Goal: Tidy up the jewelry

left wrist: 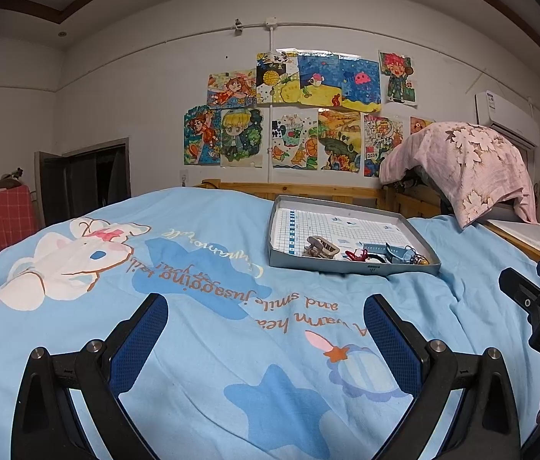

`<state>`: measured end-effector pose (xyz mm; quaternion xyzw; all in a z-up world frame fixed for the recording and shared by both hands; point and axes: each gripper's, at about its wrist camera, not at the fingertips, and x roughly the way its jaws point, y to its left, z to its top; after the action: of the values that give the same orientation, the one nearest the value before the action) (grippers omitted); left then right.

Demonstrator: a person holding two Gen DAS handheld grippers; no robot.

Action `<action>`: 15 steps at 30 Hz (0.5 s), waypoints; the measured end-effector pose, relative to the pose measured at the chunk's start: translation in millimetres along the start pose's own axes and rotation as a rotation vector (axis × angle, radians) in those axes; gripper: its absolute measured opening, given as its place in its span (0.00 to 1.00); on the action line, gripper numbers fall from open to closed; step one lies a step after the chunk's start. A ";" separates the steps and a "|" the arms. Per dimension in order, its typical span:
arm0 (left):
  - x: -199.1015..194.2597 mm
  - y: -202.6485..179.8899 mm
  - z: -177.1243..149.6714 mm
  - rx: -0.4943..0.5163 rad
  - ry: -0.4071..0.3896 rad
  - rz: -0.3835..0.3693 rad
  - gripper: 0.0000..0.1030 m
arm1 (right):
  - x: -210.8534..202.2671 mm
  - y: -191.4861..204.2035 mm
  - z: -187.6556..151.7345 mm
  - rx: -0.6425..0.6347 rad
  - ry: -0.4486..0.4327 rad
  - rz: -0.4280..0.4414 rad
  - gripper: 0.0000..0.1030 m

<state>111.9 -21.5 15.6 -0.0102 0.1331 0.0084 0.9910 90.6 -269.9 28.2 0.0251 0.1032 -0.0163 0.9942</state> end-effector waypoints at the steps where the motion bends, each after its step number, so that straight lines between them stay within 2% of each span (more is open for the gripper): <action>1: -0.1 0.0 0.0 0.000 0.000 0.000 1.00 | 0.0 0.0 0.1 0.000 0.000 0.000 0.94; 15: -1.0 -0.3 -2.0 0.001 0.003 -0.001 1.00 | 0.2 1.5 -0.3 0.001 0.002 0.001 0.94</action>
<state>110.4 -21.8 13.9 -0.0099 0.1346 0.0079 0.9908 90.7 -268.4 27.9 0.0258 0.1043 -0.0157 0.9941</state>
